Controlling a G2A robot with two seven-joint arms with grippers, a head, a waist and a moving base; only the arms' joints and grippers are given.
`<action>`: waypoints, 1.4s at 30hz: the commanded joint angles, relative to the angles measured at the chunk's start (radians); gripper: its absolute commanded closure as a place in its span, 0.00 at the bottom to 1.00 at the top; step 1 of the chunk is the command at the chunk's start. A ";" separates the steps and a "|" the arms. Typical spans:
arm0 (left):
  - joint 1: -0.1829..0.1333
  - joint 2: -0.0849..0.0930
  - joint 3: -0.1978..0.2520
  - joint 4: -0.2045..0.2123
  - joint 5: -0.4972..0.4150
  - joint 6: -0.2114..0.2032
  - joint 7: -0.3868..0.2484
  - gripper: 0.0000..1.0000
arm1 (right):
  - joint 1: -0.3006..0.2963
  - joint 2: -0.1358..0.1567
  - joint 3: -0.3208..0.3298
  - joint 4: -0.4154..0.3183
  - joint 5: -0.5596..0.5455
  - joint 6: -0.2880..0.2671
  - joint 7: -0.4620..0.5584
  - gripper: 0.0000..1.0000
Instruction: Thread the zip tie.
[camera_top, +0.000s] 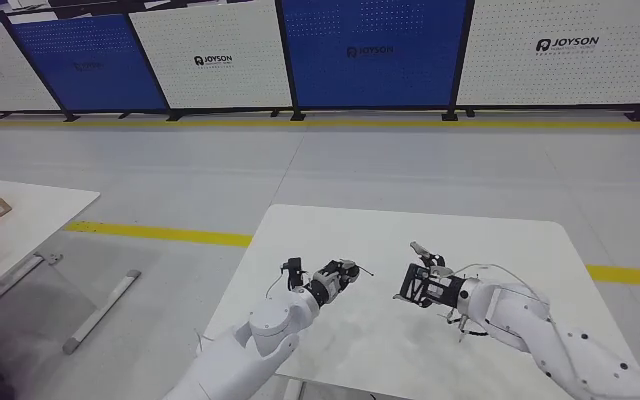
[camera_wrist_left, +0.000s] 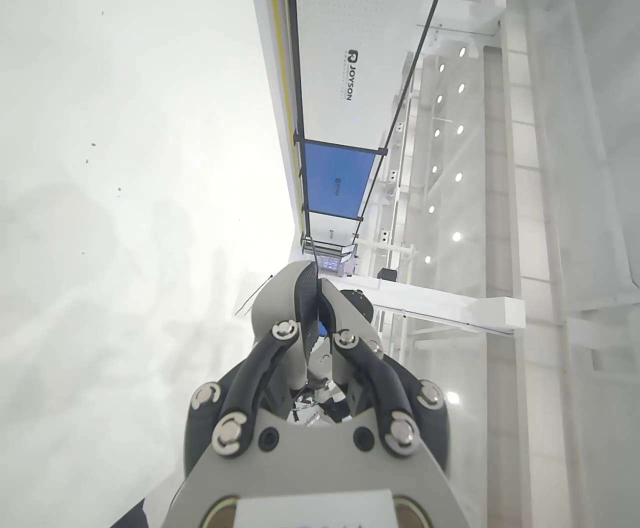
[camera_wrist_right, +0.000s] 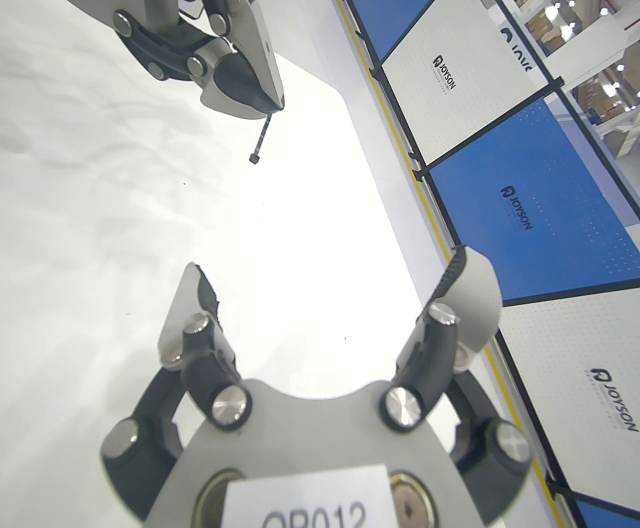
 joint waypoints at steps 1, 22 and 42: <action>0.006 -0.001 0.004 -0.002 0.050 -0.034 0.004 1.00 | -0.017 -0.001 0.008 0.017 0.076 0.000 -0.016 0.00; 0.066 0.004 -0.002 -0.027 0.373 -0.145 -0.009 1.00 | 0.058 -0.002 -0.192 0.055 1.041 0.000 -0.089 0.00; 0.092 -0.007 -0.039 -0.065 0.352 -0.130 -0.002 1.00 | -0.131 -0.038 0.113 0.132 1.827 0.000 0.496 0.00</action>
